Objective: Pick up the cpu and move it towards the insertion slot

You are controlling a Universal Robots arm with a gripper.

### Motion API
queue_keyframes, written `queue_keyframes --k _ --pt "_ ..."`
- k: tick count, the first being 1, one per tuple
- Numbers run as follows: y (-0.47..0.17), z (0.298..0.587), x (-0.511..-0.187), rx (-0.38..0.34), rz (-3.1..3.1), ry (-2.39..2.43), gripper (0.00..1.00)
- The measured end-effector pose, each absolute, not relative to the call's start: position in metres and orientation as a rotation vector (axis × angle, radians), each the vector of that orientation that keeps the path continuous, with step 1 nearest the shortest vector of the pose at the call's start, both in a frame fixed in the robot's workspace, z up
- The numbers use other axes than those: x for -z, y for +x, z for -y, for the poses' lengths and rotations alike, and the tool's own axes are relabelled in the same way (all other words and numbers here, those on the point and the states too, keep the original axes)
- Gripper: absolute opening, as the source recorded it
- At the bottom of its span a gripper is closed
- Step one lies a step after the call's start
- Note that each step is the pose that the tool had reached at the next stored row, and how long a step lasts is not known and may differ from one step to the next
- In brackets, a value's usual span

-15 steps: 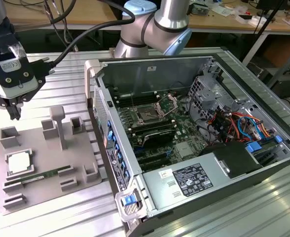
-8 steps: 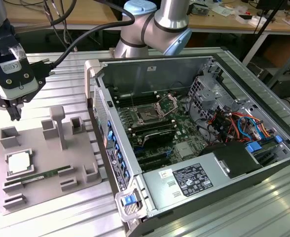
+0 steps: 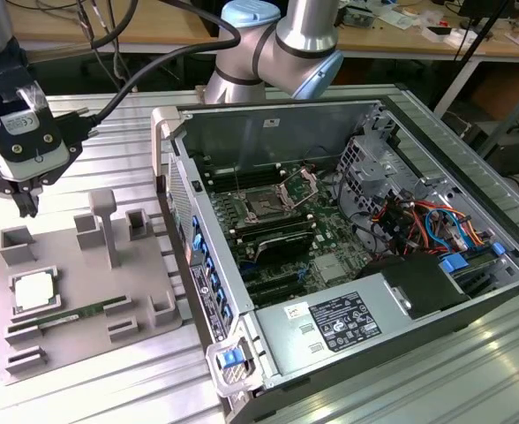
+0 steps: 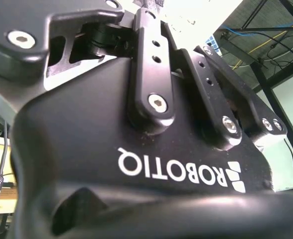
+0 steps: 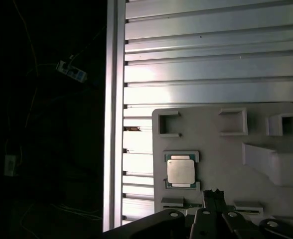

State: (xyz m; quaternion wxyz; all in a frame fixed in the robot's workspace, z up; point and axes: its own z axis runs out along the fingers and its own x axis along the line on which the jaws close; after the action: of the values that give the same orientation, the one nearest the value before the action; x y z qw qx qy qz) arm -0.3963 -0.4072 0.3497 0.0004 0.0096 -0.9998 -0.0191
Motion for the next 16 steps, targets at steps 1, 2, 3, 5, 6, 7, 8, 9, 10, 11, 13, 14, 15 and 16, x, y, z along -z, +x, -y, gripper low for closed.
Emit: queue_keyframes --k 1,2,3,5,6,7,8,9,10,11,13,14,15,16 --pt "-0.3963 0.4072 -0.3496 0.060 3.140 0.030 0.11" --pt "-0.3963 0.4071 -0.3494 0.060 3.140 0.030 0.11" --pt "-0.3963 0.4072 -0.3492 0.060 3.140 0.030 0.11" --pt "-0.3963 0.4072 -0.3489 0.060 3.140 0.030 0.11" --pt "-0.3963 0.4072 -0.3487 0.060 3.140 0.030 0.11" --pt "-0.3963 0.4072 -0.3485 0.060 3.140 0.030 0.11" --pt "-0.3964 0.4072 -0.3477 0.060 3.140 0.030 0.11" --pt "-0.3966 0.4072 -0.3469 0.060 3.140 0.030 0.11" --pt "-0.3966 0.4072 -0.3468 0.060 3.140 0.030 0.11" --pt "-0.3967 0.4072 -0.3467 0.060 3.140 0.030 0.11" --pt "-0.3969 0.4071 -0.3464 0.060 3.140 0.030 0.11" --pt "-0.3971 0.4072 -0.3463 0.060 3.140 0.030 0.11" --pt "-0.3973 0.4071 -0.3460 0.060 3.140 0.030 0.11" --pt "-0.3974 0.4071 -0.3458 0.060 3.140 0.030 0.11"
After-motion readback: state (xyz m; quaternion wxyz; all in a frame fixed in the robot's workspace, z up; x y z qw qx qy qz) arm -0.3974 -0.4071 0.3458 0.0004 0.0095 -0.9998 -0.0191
